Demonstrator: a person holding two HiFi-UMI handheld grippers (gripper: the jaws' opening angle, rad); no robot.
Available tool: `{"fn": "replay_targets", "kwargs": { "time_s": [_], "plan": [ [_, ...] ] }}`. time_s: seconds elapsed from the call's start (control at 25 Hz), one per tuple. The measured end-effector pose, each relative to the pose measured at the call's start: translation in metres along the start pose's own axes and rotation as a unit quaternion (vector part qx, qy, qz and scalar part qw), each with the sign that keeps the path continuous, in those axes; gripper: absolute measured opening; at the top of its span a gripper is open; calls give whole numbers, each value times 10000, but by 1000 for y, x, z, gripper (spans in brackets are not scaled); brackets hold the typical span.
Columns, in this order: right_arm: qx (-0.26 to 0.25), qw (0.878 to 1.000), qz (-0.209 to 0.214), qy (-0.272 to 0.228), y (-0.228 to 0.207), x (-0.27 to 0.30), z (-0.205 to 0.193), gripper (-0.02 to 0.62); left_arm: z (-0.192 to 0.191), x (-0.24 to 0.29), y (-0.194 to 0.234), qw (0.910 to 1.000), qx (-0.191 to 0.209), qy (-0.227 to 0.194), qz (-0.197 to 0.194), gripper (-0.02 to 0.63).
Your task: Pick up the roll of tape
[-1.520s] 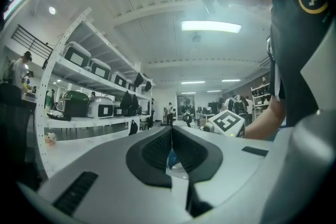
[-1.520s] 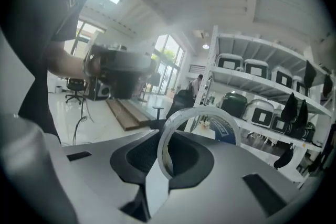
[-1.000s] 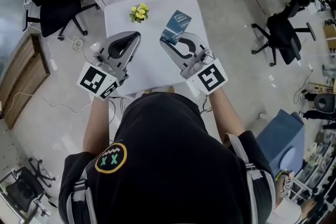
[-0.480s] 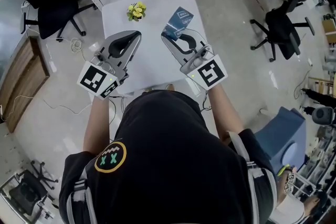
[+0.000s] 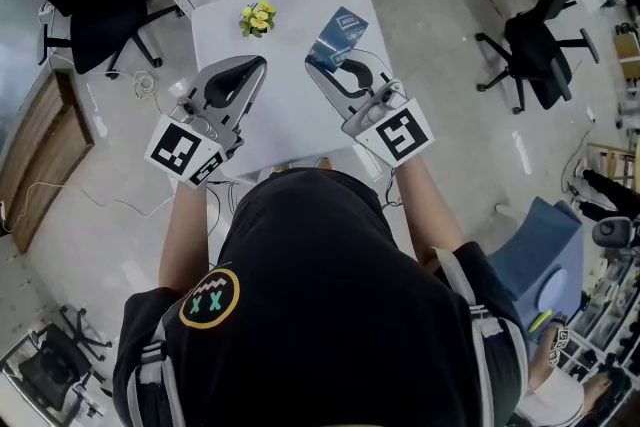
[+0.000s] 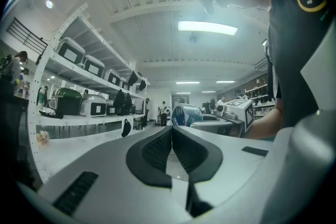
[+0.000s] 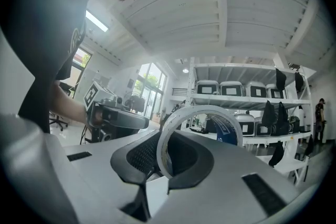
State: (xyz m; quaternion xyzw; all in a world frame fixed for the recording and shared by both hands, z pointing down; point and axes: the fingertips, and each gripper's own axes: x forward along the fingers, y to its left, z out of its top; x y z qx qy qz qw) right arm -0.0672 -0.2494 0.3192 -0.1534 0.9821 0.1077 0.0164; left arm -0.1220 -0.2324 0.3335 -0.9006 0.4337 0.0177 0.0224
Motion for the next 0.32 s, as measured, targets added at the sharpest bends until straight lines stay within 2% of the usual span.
{"fn": "replay_targets", "kwargs": {
  "time_s": [0.32],
  "plan": [
    [-53, 10000, 12, 46, -2, -3, 2, 66, 3, 3, -2, 10000, -13, 7, 7, 20]
  ]
}}
